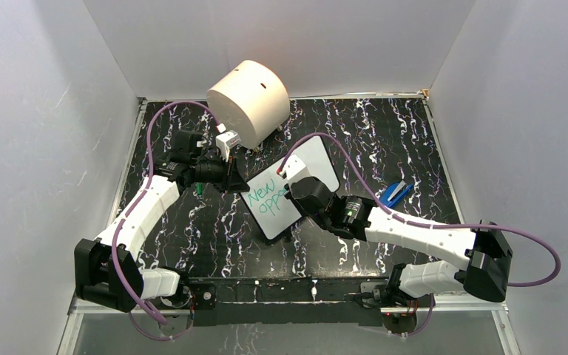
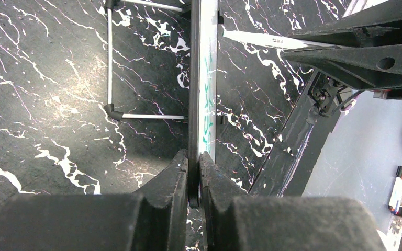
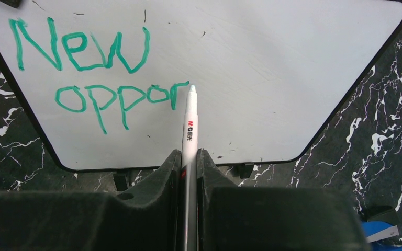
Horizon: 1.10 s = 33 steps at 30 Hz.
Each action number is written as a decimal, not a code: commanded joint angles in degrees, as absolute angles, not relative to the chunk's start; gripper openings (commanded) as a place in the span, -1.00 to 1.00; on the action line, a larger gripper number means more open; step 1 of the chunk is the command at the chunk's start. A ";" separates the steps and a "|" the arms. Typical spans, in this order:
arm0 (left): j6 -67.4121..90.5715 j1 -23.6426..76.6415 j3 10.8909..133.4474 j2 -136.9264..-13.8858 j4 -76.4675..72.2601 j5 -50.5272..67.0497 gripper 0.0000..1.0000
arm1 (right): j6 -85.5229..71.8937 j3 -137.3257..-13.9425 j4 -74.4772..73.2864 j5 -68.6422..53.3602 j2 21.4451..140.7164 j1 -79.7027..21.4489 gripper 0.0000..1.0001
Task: Write a sentence on the whiteboard
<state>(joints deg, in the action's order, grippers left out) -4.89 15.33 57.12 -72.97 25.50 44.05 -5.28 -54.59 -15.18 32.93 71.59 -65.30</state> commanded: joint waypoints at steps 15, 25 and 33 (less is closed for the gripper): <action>-7.38 15.26 57.13 -73.92 27.95 39.64 -1.00 | -4.42 -53.86 -11.67 30.31 70.99 -63.80 -1.00; -7.37 15.23 57.17 -73.92 27.95 39.46 -1.00 | -5.05 -53.38 -12.70 29.16 70.42 -63.43 -1.00; -7.38 15.21 57.13 -73.81 27.95 39.54 -1.00 | -5.59 -52.54 -12.14 29.85 70.98 -62.95 -1.00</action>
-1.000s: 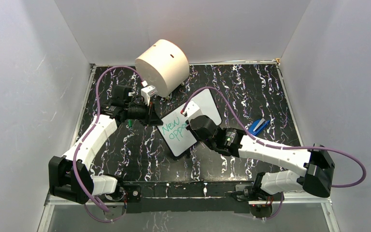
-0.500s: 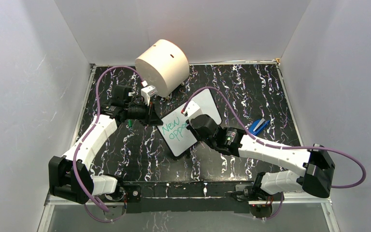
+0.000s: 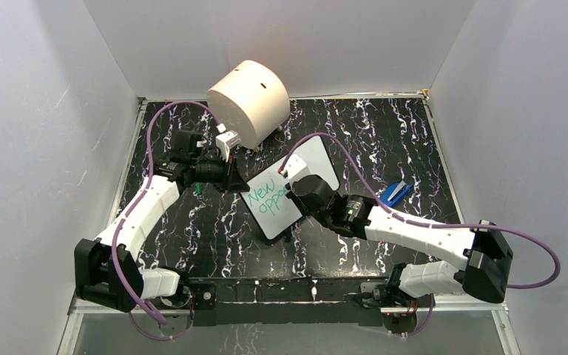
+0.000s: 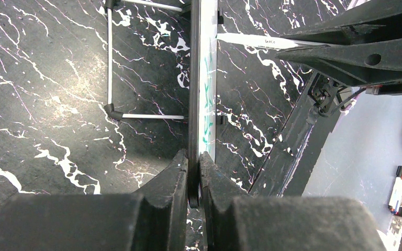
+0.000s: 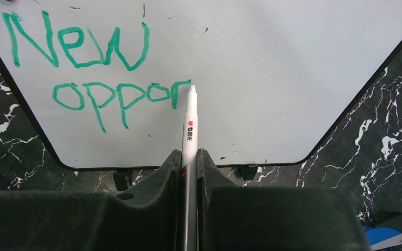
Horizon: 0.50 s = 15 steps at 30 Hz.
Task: Write a sentence on the whiteboard
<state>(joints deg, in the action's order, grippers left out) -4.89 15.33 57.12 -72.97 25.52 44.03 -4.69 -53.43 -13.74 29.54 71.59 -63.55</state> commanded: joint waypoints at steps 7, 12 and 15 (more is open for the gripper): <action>-7.38 15.27 57.12 -73.82 27.95 39.60 -1.00 | -5.51 -52.29 -11.62 28.90 70.88 -62.43 -1.00; -7.43 15.24 57.03 -73.73 28.02 39.61 -1.00 | -5.41 -52.08 -10.90 27.83 70.46 -62.41 -1.00; -7.38 15.23 57.10 -73.83 27.95 39.72 -1.00 | -5.24 -52.27 -10.58 27.60 70.63 -62.39 -1.00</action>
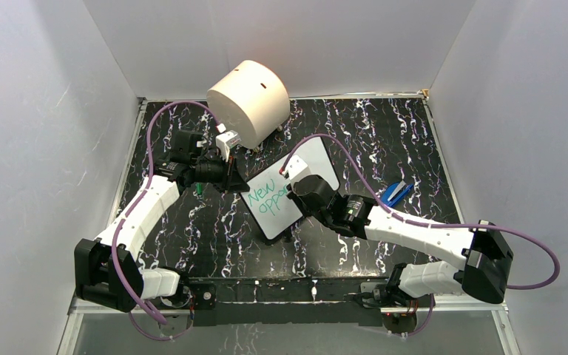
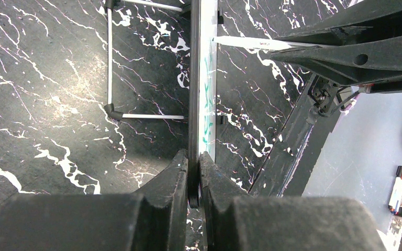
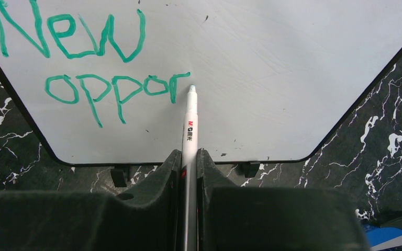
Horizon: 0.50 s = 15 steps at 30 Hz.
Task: Write a sentence on the whiteboard
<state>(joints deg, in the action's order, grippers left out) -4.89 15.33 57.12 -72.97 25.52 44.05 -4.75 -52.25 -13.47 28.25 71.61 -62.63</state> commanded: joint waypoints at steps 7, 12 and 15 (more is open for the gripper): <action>-7.40 15.23 57.17 -74.00 27.95 39.95 -1.00 | -4.96 -52.81 -10.33 27.91 71.88 -62.26 -1.00; -7.39 15.21 57.11 -73.92 27.91 39.94 -1.00 | -4.97 -52.49 -9.63 27.97 71.80 -61.93 -1.00; -7.39 15.25 57.20 -73.92 27.96 40.11 -1.00 | -4.95 -52.31 -9.50 27.95 71.91 -61.71 -1.00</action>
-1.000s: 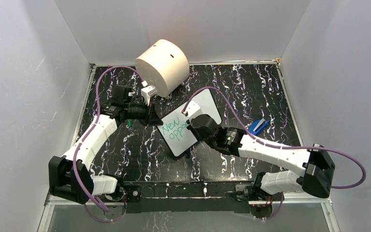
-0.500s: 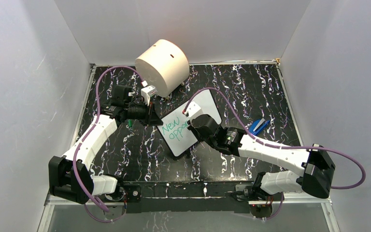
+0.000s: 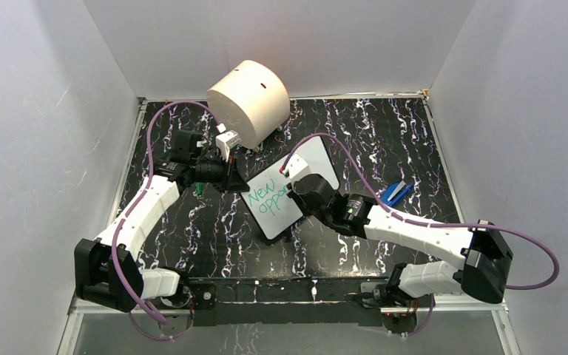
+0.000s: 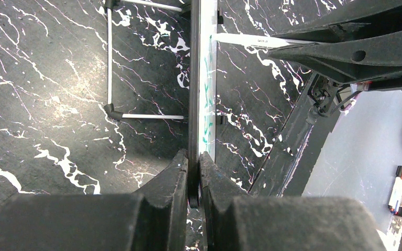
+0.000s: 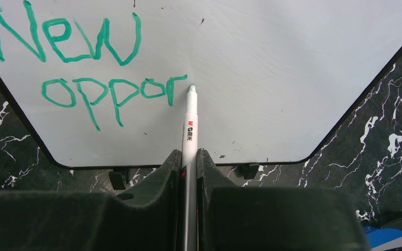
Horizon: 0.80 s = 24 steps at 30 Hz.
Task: Write a sentence on the whiteboard
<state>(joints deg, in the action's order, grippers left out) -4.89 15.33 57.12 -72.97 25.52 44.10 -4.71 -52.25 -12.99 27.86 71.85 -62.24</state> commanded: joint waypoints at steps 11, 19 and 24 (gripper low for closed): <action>-7.47 15.21 57.16 -73.83 27.95 40.02 -1.00 | -4.79 -52.02 -8.97 28.22 72.42 -60.66 -1.00; -7.47 15.21 57.22 -73.90 28.04 39.95 -1.00 | -4.77 -52.02 -9.77 23.78 71.97 -60.66 -1.00; -7.47 15.21 57.23 -74.22 28.00 40.08 -1.00 | -4.41 -52.26 -9.71 22.33 71.76 -60.66 -1.00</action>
<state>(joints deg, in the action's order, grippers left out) -4.89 15.33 57.12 -73.10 25.54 43.94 -4.58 -51.92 -12.23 26.00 71.99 -60.84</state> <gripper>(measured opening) 0.080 0.209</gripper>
